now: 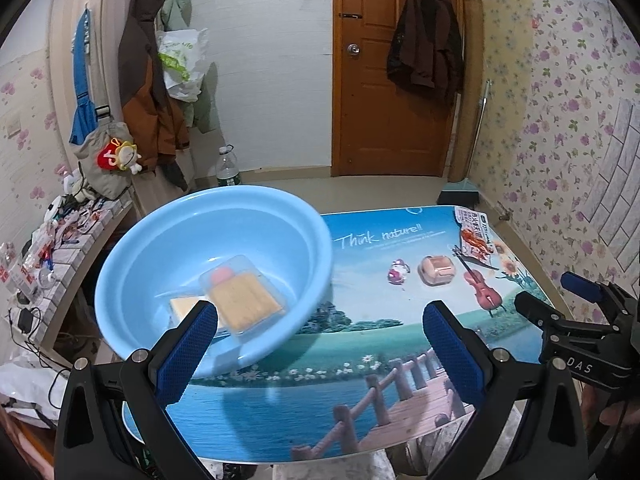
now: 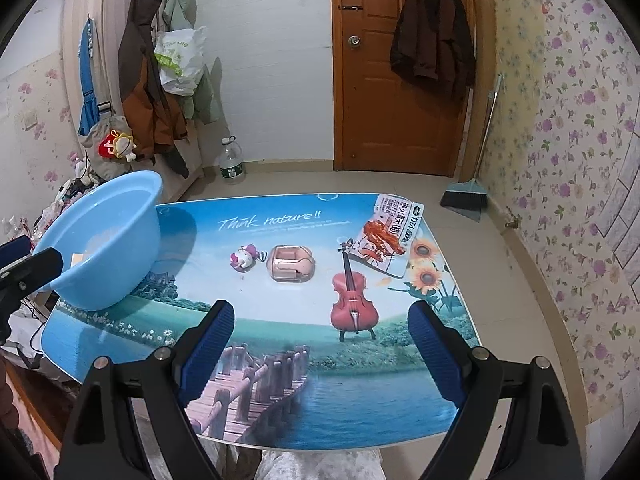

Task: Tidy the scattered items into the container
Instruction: 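Move both grippers back over the table toward the pink case and figurine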

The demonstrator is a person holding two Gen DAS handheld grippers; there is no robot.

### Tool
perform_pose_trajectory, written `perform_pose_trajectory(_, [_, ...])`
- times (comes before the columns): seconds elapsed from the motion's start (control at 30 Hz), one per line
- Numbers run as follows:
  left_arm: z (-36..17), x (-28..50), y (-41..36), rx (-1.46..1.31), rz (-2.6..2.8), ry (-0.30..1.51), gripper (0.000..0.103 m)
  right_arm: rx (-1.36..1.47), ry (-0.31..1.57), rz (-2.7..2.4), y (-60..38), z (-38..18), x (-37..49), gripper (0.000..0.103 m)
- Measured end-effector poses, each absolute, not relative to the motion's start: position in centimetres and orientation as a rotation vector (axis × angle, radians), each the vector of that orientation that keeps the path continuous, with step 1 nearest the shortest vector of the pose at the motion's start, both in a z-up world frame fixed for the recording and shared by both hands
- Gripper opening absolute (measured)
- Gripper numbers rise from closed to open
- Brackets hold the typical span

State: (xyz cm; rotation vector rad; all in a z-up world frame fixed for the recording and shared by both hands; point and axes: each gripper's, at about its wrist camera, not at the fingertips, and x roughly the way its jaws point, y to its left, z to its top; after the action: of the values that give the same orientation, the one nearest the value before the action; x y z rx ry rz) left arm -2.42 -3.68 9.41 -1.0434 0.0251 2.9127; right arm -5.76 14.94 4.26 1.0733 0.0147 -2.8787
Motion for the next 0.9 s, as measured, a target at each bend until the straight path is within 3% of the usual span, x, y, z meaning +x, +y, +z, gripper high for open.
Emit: perform_pose_trajectory(0.9, [7.3, -6.1, 2.6, -1.0, 2.824, 0.142, 0.103, 1.063, -0.003, -2.888, 16.3, 2.9, -7.9, 0.09])
